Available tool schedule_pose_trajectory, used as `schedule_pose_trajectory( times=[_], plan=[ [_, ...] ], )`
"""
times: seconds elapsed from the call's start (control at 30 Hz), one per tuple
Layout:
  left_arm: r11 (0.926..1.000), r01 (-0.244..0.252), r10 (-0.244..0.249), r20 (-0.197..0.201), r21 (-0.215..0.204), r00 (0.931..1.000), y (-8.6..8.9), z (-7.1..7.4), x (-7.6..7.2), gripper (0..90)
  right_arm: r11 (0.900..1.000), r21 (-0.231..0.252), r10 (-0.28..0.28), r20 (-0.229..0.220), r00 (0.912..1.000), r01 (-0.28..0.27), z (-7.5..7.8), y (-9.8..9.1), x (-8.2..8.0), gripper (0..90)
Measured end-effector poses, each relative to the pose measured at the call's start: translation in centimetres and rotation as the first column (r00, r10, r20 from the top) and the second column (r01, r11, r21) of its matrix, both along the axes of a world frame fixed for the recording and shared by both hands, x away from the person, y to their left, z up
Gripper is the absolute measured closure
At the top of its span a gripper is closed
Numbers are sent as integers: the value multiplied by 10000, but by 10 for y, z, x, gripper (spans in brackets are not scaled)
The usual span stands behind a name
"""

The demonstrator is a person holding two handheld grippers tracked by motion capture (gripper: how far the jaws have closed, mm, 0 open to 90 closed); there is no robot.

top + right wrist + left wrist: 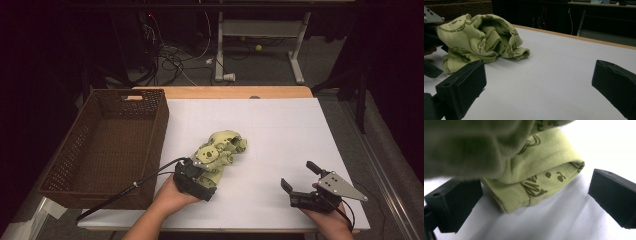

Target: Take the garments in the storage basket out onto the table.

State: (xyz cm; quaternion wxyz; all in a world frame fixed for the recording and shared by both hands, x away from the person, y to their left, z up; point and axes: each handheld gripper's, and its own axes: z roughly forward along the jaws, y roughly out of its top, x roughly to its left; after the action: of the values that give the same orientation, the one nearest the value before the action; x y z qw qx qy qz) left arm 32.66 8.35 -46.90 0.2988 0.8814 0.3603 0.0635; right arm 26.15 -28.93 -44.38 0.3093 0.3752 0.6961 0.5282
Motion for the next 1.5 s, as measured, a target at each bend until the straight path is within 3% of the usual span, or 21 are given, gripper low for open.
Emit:
schedule_pose_trajectory(
  times=[0.17,0.23,0.27,0.37,0.57,0.63,0.73,0.8,0.9,0.93,0.97,1.07,1.13,1.2,1.27,1.3,1.33,1.4,1.5],
  plan=[
    [9930,-315,420,913,-1137,9949,7,-5,-10,0,10000,-50,55,-13,10000,-55,-1,2,0,4],
    [9904,-344,533,1405,-1336,9886,7,-5,-13,0,9999,-64,80,-18,10000,-81,-1,2,0,4],
    [9904,-344,533,1405,-1336,9886,7,-5,-13,0,9999,-57,93,-14,10000,-93,-1,3,0,4],
    [9761,-499,865,1678,-2114,9820,10,-3,-17,0,9999,-82,121,-7,9999,-121,-1,3,0,4],
    [9630,-573,1243,2452,-2635,9615,12,-4,-28,0,9997,-118,211,38,9998,-210,0,5,0,4],
    [9597,-571,1294,2522,-2752,9590,13,-4,-29,0,9997,-108,224,58,9997,-224,0,5,-1,4],
    [9447,-730,1673,2782,-3198,9458,18,-5,-34,0,9996,-102,260,75,9996,-259,0,5,-1,4],
    [9296,-925,2021,2836,-3567,9374,22,-5,-35,0,9995,-126,303,72,9995,-302,0,5,-1,4],
    [9123,-1130,2245,2499,-3936,9419,25,-6,-32,0,9990,-214,387,110,9992,-385,0,7,-1,4],
    [9121,-1149,2235,2422,-3936,9441,25,-5,-31,0,9989,-227,418,100,9991,-416,0,8,-1,4],
    [9170,-1105,2130,2363,-3832,9480,24,-4,-29,0,9988,-230,441,97,9990,-439,-1,8,0,4],
    [9164,-983,2038,2408,-3879,9489,20,-2,-26,0,9987,-246,452,30,9990,-451,-1,9,1,4],
    [9066,-1117,2176,2238,-4070,9500,18,2,-23,27,9989,-230,410,-3,9992,-410,-2,10,2,4],
    [8988,-1234,2311,2154,-4206,9488,16,9,-18,110,9991,-197,369,-80,9993,-371,-3,10,4,4],
    [8915,-1072,2352,2476,-4401,9399,15,16,-13,164,9993,-149,347,-224,9991,-350,-6,11,7,4],
    [8807,-1015,2430,2574,-4627,9352,16,17,-13,240,9992,-199,340,-276,9990,-345,-7,12,9,4],
    [8718,-895,2401,2607,-4817,9351,16,17,-13,325,9991,-250,327,-324,9989,-335,-8,13,10,4],
    [8735,-815,2333,2657,-4800,9354,15,17,-14,445,9984,-410,377,-371,9986,-392,-9,17,13,4],
    [8965,-295,1833,3097,-4420,9330,12,16,-21,521,9981,-426,432,-372,9984,-448,-9,21,12,4]
  ],
)
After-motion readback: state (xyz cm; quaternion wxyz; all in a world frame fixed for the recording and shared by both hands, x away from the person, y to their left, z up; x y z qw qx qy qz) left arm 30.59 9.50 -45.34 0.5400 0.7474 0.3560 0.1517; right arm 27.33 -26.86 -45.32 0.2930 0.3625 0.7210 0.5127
